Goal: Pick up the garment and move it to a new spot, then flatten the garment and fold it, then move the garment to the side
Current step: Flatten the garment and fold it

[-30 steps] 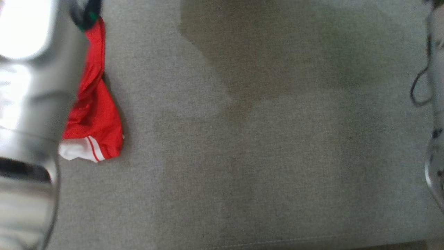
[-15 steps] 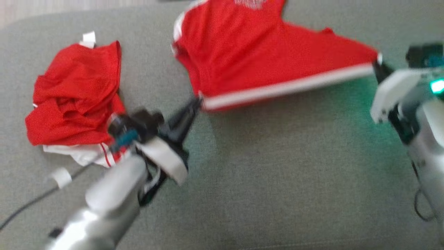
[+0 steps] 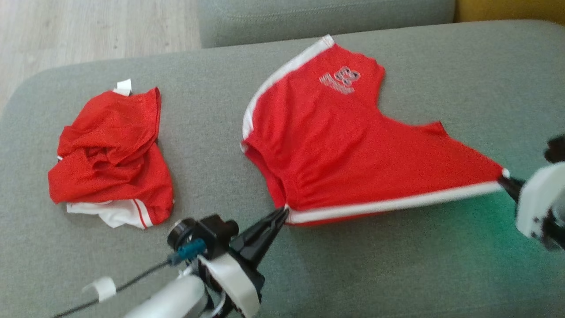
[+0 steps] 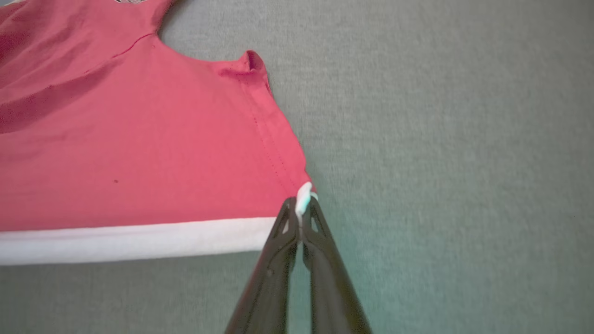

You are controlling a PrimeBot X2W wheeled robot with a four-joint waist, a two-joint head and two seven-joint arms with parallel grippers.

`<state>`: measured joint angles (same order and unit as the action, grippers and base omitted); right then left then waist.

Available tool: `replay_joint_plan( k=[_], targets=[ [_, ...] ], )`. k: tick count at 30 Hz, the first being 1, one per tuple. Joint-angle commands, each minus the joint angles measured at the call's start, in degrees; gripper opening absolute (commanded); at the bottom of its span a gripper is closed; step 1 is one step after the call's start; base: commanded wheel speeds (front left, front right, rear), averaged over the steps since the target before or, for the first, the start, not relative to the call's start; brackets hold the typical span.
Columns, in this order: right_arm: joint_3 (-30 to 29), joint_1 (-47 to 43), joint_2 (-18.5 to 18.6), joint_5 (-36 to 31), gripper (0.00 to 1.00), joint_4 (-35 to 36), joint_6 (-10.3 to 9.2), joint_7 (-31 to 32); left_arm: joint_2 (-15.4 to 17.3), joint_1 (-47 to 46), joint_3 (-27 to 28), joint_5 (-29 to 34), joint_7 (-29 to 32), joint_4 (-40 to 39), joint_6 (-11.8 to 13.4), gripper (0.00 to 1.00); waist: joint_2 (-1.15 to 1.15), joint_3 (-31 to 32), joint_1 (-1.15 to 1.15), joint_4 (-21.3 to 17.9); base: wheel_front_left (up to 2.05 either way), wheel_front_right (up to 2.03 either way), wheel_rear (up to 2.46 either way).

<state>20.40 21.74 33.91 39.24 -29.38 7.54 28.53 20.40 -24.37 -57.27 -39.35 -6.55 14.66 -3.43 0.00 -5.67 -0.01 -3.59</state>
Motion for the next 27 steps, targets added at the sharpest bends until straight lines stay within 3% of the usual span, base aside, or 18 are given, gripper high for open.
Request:
replay_joint_plan(
  k=[1, 7, 15, 21, 27],
  targets=[
    [-1.2, -1.1, 3.2, 1.0, 0.00, 3.1, -0.05, 1.3, 1.9, -1.0, 1.8, -0.5, 0.1, -2.5, 0.8, 0.00, 0.00, 0.5, 0.01, -0.2, 0.00, 0.00, 0.00],
    [-9.8, -7.3, 4.6, 0.8, 0.00, 15.3, -0.05, 6.0, 2.6, 0.4, 2.9, -1.3, 0.5, -7.6, 3.5, 0.00, 0.00, -0.1, 0.01, 0.3, 0.00, 0.00, 0.00],
    [-17.0, -1.0, -3.3, -9.2, 0.00, 24.6, -0.05, 3.4, 1.8, -5.8, 6.6, 0.1, -1.7, -6.9, 5.4, 0.00, 0.00, -6.1, 0.01, 3.5, 0.00, 0.00, 0.00],
    [-15.8, 9.1, -6.9, -18.1, 0.00, 20.7, -0.05, 0.9, -0.1, -11.3, 8.3, -0.2, -2.2, -3.3, 4.4, 0.00, 0.00, -11.4, 0.01, 7.1, 0.00, 0.00, 0.00],
    [-12.1, 23.7, -9.2, -25.8, 0.00, 7.8, -0.05, -3.8, -3.6, -18.5, 8.4, 0.3, -2.7, 2.2, 2.0, 0.00, 0.00, -16.8, 0.01, 10.5, 0.00, 0.00, 0.00]
  ],
)
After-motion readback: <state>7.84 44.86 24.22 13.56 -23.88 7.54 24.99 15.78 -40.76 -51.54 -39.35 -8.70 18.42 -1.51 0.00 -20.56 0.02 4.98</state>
